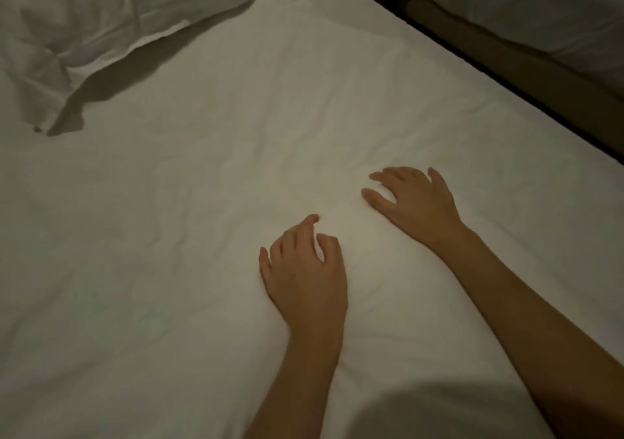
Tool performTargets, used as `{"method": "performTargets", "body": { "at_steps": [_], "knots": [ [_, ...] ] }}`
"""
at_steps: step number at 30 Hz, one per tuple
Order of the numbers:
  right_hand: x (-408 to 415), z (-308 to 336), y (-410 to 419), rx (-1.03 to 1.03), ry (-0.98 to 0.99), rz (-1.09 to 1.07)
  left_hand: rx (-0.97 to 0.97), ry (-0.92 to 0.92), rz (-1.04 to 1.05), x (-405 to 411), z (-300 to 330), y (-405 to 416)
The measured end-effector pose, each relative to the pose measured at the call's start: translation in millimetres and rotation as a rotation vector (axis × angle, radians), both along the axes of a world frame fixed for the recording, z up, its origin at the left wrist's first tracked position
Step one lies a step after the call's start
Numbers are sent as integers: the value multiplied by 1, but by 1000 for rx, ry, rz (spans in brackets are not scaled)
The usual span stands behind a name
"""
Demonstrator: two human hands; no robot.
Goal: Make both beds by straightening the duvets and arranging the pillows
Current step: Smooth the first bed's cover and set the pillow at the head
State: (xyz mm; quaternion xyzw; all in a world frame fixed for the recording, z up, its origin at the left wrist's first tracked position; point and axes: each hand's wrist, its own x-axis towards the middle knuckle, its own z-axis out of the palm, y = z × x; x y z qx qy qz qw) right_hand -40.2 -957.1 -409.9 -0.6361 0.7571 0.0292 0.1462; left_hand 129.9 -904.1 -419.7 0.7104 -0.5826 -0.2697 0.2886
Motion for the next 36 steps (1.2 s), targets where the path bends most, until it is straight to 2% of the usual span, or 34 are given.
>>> {"method": "performTargets", "body": {
  "at_steps": [4,6,9,13,17,21,24,29,36],
  "knots": [
    [3,23,8,-45,-17,-24,-100,92,-83,4,15,5],
    [4,40,20,-46,-32,-58,-182,88,-230,8,27,9],
    [4,67,57,-56,-84,-120,-281,-17,-487,16,47,23],
    [-6,96,129,-76,-149,-221,-194,-106,-731,11,86,53],
    [-22,117,214,-77,-133,-312,-91,-243,-904,-15,126,94],
    [-28,129,292,-90,-75,-374,-122,-349,-1032,-46,155,150],
    [-24,137,345,-112,-65,-411,-128,-404,-1059,-52,163,198],
    [13,144,416,-188,-125,-366,-168,-418,-1001,-11,157,259],
    [80,102,495,-391,-53,-312,-296,-386,-920,56,117,351]
  ]
}}
